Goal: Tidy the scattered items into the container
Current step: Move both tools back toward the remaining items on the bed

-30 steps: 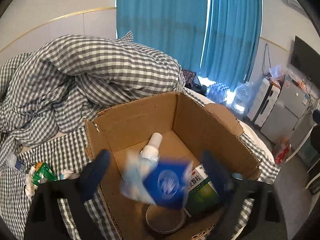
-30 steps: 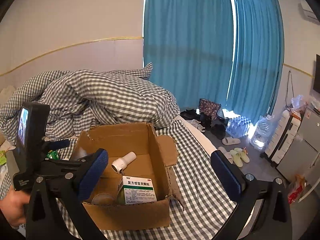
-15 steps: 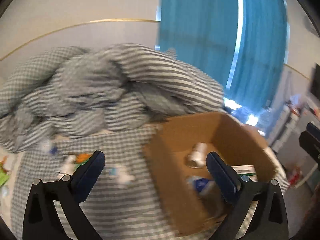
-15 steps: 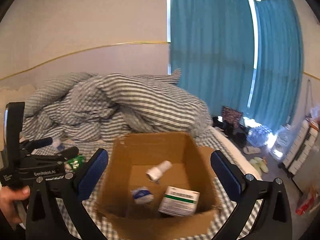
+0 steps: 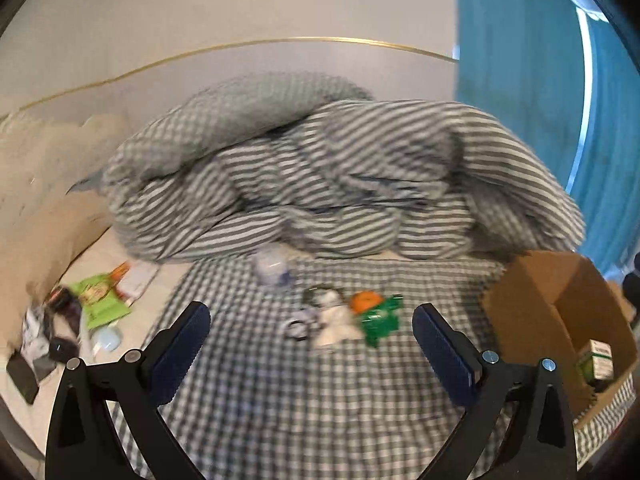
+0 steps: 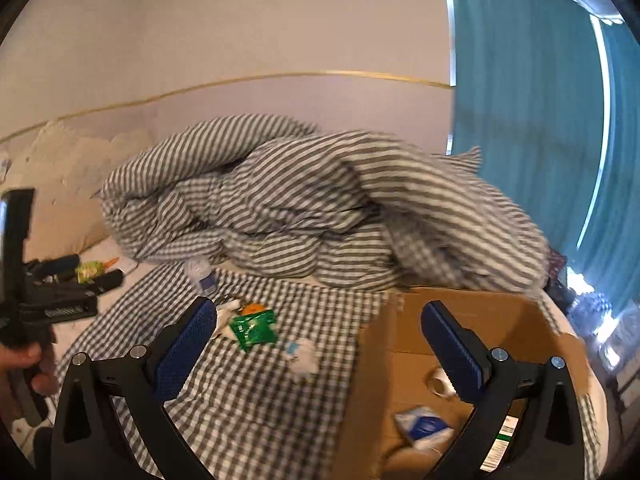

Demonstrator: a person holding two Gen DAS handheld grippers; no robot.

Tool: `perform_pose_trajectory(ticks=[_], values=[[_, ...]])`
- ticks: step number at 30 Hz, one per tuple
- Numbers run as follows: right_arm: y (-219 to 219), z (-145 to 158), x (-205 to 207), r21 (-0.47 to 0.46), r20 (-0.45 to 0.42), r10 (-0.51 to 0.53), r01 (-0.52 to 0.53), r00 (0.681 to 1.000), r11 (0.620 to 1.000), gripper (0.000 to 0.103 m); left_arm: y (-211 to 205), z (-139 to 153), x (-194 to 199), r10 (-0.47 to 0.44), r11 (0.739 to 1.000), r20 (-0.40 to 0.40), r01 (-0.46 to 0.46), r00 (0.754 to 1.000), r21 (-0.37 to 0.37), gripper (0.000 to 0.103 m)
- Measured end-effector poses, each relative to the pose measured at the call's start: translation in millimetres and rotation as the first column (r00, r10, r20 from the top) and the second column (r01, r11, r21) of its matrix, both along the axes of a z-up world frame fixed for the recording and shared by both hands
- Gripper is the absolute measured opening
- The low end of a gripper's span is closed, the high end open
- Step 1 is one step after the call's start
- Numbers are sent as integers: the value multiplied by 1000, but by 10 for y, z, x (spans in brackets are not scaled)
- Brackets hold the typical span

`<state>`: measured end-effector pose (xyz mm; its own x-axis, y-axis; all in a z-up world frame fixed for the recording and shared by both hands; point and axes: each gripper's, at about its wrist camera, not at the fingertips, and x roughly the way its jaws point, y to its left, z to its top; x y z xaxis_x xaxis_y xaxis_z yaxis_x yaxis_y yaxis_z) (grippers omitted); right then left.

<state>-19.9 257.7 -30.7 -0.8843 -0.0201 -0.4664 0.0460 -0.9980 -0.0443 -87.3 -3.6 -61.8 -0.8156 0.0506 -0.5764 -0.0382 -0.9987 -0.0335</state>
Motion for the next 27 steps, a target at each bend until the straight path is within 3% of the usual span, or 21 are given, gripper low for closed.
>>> perform_pose_trajectory(ticks=[4,7,13,16,27], values=[[-311,-296,-421,19,73,88,-89,993,996,103,-349,-145,-77,57,998,26,-58,998,39,103],[-458,-695,-865,-41,216,157,-152,964,988,103,-447,-242,-135,79,996,36,-80,996,40,103],[-609,-1189,-1253,148,279,57,-101,959,984,103,-390,-590,-347,37,999,63,-38,997,7,103],[-460,-1369,-1436,123,329,28,-72,944,990,103,-242,-814,-505,13,999,95,-10,995,-30,103],[-184,-1978,-1824,106,437,-41,-6,898,994,101,196,-1338,-982,-69,997,164,74,984,-23,103]])
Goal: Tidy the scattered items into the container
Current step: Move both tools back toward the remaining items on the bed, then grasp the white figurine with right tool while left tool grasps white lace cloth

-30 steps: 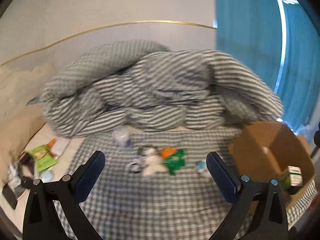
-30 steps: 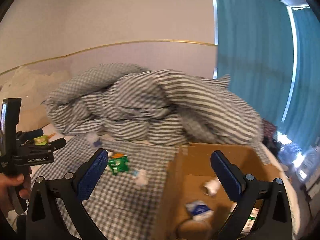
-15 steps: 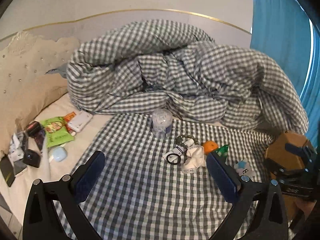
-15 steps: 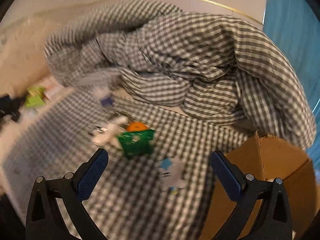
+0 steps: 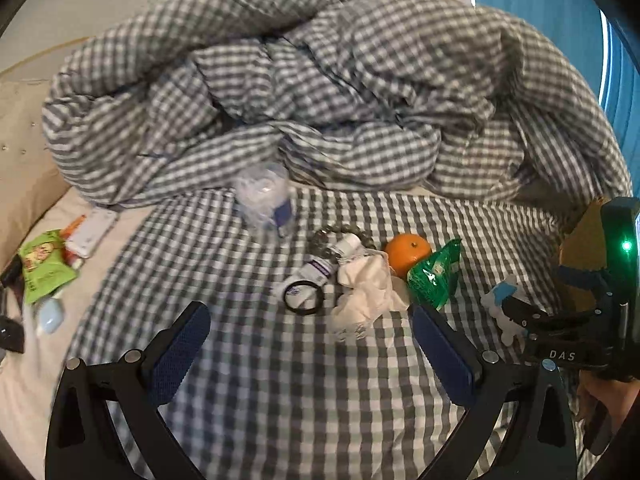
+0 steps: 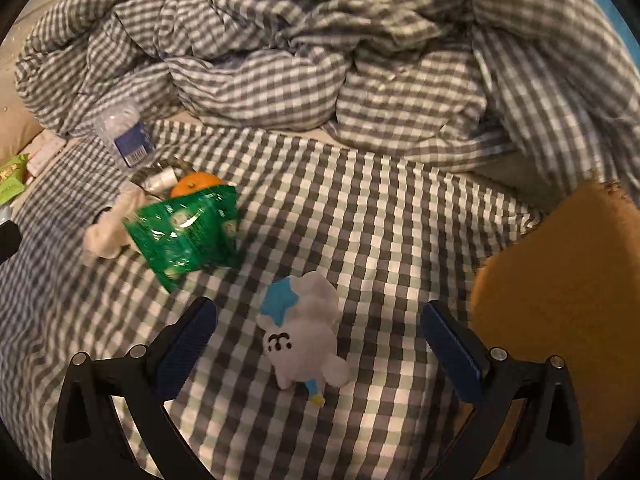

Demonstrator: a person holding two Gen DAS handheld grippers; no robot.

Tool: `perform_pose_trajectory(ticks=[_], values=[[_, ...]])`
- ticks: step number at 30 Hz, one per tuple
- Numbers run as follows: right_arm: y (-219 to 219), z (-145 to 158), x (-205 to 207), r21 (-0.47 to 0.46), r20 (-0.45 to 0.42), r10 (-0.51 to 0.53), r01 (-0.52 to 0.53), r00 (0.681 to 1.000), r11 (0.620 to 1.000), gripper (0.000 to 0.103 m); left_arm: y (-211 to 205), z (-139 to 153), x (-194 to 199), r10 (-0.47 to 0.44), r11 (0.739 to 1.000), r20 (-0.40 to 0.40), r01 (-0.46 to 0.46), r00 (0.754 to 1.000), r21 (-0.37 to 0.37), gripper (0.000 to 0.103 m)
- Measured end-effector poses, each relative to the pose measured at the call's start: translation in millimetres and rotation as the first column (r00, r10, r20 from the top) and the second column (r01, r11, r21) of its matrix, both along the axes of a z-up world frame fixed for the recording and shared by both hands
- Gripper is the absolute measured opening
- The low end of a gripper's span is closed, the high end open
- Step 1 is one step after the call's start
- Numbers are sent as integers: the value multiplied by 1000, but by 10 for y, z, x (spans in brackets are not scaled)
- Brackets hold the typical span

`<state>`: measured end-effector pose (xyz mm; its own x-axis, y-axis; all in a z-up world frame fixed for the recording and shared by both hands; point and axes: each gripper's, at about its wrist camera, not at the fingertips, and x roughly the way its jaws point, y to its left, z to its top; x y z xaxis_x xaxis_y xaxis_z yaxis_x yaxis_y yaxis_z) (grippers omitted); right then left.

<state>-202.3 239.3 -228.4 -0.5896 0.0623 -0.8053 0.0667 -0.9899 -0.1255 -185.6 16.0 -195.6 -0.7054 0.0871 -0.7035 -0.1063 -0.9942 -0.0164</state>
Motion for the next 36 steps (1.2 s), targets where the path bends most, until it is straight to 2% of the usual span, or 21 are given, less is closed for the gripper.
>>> perform_pose_trajectory(ticks=[3,5,8,10,13,14,15,17,18,24,32,36], values=[[-4,-77,-74,-6,18,2,-1,1000,1000,100,95,-156,-154,-19,1000,21,20,1000,-4,103],[-2,-130,-111,-14,32,1,0,999,1000,96,164,-280,-271,-34,999,41,34,999,-8,103],[-1,-253,-173,-23,78,0,2,997,1000,75,249,-409,-411,-50,999,65,51,997,-8,103],[4,-324,-206,-36,102,4,0,995,999,53,298,-473,-483,-67,998,75,67,995,4,103],[3,-360,-206,-43,96,1,3,995,999,53,333,-550,-566,-75,997,82,74,994,18,101],[5,-353,-200,-47,94,0,4,996,999,53,335,-573,-588,-76,997,86,74,993,26,87],[9,-345,-194,-60,94,1,5,996,998,53,336,-604,-617,-75,997,105,72,992,31,56],[14,-326,-180,-80,93,2,6,996,997,53,336,-684,-678,-74,997,170,70,983,34,17],[16,-316,-167,-85,90,0,7,996,996,53,326,-712,-689,-71,997,187,65,980,37,17],[-28,-159,-49,-114,61,-5,12,998,993,52,241,-588,-536,-55,998,138,51,989,32,10],[-245,408,266,-168,-46,24,-32,999,985,52,10,27,-276,-26,993,57,20,998,114,9],[-319,767,500,-186,-113,31,-52,993,981,52,34,421,-72,-27,997,-20,28,999,77,9]])
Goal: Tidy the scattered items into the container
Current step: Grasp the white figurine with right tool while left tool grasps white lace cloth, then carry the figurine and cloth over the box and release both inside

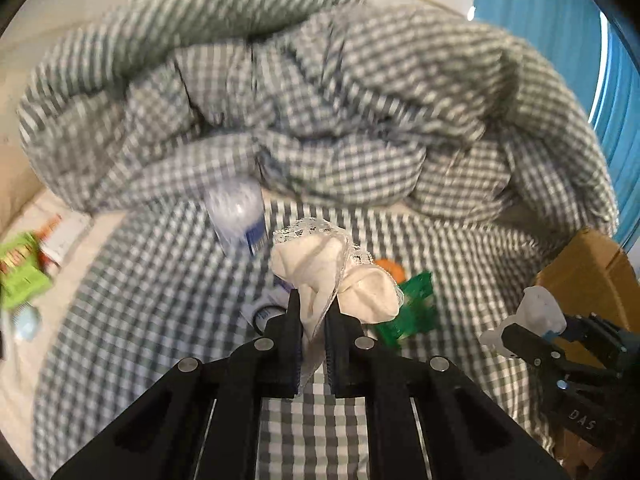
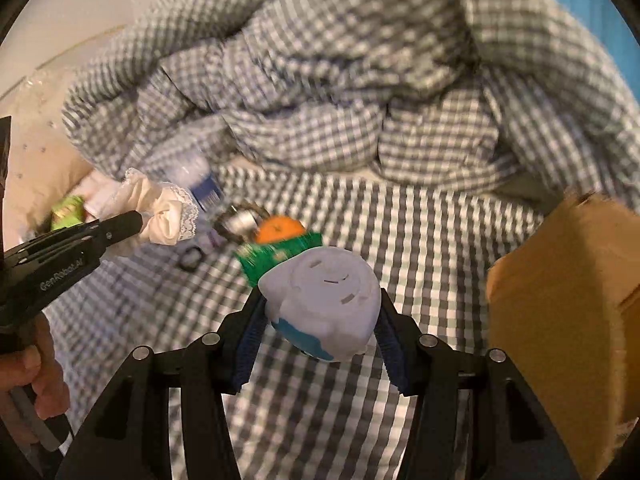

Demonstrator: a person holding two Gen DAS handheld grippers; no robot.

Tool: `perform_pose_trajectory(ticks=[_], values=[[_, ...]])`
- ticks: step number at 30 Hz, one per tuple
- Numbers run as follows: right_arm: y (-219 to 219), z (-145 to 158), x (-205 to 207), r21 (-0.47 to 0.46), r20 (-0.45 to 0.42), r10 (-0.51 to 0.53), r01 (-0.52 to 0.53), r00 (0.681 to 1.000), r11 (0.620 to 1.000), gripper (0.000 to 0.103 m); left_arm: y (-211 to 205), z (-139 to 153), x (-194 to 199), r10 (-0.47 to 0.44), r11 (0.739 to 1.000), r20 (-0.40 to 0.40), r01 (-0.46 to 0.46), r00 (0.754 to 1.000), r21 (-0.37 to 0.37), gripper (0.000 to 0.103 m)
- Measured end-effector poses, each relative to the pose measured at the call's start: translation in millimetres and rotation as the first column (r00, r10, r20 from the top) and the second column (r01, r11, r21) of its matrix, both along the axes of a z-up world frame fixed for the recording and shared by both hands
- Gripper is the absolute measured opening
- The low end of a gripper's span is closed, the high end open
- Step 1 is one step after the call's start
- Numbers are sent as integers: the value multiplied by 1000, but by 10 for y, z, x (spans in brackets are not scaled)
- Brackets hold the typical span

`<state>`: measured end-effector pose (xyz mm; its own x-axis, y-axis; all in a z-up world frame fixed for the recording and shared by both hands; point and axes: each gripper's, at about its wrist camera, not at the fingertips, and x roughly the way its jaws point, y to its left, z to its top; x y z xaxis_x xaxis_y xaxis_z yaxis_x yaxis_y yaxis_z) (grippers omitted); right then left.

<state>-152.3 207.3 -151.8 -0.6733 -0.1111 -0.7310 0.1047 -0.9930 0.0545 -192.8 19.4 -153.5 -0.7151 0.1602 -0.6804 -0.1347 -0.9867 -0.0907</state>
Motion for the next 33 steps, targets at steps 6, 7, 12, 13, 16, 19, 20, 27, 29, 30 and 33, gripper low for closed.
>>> perform_pose_trajectory(ticks=[6,7,12,13,16,19,20,27,29,30,33], values=[[144,599,511,-6,-126,-15,14,992,1000,52,158,635,432,-37,999,-103,37,994,-6,9],[228,713,630,-4,-150,-27,27,988,1000,52,206,736,511,-48,999,-115,49,992,0,9],[624,1044,1012,11,-216,-85,90,973,996,52,487,1151,886,-100,994,-179,107,979,25,9],[726,1108,1103,11,-226,-101,107,969,994,52,572,1236,966,-111,992,-193,119,975,29,9],[961,1260,1325,14,-253,-141,149,957,989,52,787,1405,1140,-132,990,-225,142,965,27,9],[1174,1370,1535,13,-273,-177,188,946,982,52,990,1540,1305,-167,981,-241,186,956,61,9],[1253,1397,1599,10,-277,-192,202,942,979,52,1047,1570,1345,-175,978,-245,198,953,69,9],[1764,1305,1789,13,-249,-278,290,928,957,52,1500,1635,1517,-243,963,-252,265,937,58,9],[1906,1204,1789,16,-225,-302,313,927,950,52,1611,1612,1528,-254,960,-249,275,934,52,9],[1965,1160,1812,14,-216,-314,324,925,946,52,1670,1591,1531,-261,958,-246,281,933,50,9],[2129,1040,1815,12,-193,-343,352,919,936,52,1841,1509,1505,-284,952,-231,302,930,45,9]])
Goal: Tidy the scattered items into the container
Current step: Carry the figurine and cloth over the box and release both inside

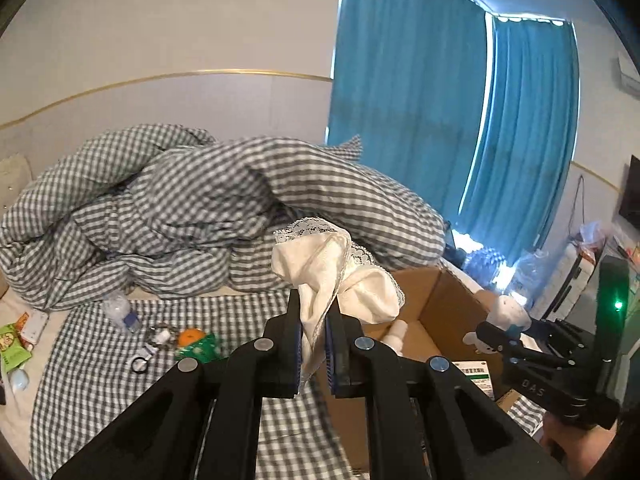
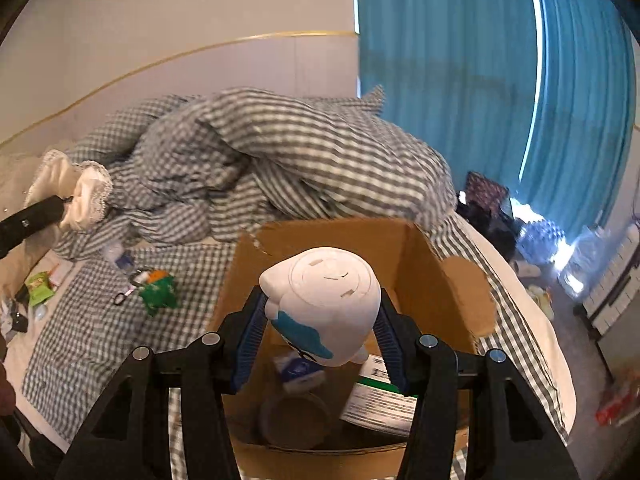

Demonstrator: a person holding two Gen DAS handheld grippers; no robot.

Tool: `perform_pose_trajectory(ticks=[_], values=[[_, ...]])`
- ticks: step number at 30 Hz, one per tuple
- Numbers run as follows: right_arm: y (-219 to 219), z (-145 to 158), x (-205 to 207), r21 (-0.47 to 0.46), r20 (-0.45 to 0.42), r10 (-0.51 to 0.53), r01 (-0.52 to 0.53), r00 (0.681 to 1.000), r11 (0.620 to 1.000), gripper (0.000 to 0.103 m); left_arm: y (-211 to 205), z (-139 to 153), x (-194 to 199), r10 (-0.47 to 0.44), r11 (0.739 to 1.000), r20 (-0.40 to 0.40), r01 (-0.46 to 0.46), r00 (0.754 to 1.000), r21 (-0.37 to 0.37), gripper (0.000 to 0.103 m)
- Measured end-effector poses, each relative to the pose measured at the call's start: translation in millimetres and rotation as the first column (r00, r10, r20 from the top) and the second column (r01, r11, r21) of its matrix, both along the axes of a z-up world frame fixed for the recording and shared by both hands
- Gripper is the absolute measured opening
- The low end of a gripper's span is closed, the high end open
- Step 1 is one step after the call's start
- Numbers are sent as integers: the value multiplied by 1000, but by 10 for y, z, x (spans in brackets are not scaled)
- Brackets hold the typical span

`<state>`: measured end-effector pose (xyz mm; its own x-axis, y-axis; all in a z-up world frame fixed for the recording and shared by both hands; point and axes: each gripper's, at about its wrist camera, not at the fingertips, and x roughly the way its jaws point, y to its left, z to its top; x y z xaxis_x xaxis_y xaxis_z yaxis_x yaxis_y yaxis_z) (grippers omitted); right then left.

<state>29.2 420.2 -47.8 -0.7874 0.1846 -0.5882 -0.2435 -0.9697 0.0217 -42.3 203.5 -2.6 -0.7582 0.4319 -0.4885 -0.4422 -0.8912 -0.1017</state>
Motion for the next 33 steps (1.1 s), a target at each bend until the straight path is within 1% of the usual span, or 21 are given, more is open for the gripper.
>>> perform_pose_trajectory(ticks=[5,6,7,9,13,19,22,28,30,31,33], values=[[193,-160,-60,-2,29,-26,26,999,1000,52,250,-124,-42,-26,999,18,26,1000,-19,9],[239,-180,-70,2,32,-34,34,999,999,59,303,-152,-58,-32,999,22,33,999,-22,9],[275,-201,-76,7,37,-45,44,998,999,74,343,-171,-60,-37,999,24,38,999,-25,9],[320,-213,-52,7,22,-51,51,998,999,88,425,-214,-70,-47,998,28,48,998,-33,9],[391,-183,36,34,1,-75,75,997,997,88,613,-303,-100,-73,996,41,75,996,-49,9],[525,-56,219,26,-46,-116,118,992,993,89,987,-529,-164,-122,988,83,128,989,-82,9],[568,-18,291,28,-54,-124,126,991,992,89,1176,-646,-157,-151,982,99,160,984,-96,9],[655,-1,388,40,-64,-160,162,985,986,89,1520,-906,-221,-177,973,172,198,969,-115,10],[687,-4,413,40,-62,-169,171,984,984,89,1573,-947,-197,-179,971,175,202,968,-125,14],[700,-7,422,43,-60,-174,177,983,983,89,1589,-954,-185,-177,971,172,201,969,-133,19],[711,-14,428,46,-58,-181,184,982,982,89,1590,-946,-175,-167,971,161,191,973,-144,39]])
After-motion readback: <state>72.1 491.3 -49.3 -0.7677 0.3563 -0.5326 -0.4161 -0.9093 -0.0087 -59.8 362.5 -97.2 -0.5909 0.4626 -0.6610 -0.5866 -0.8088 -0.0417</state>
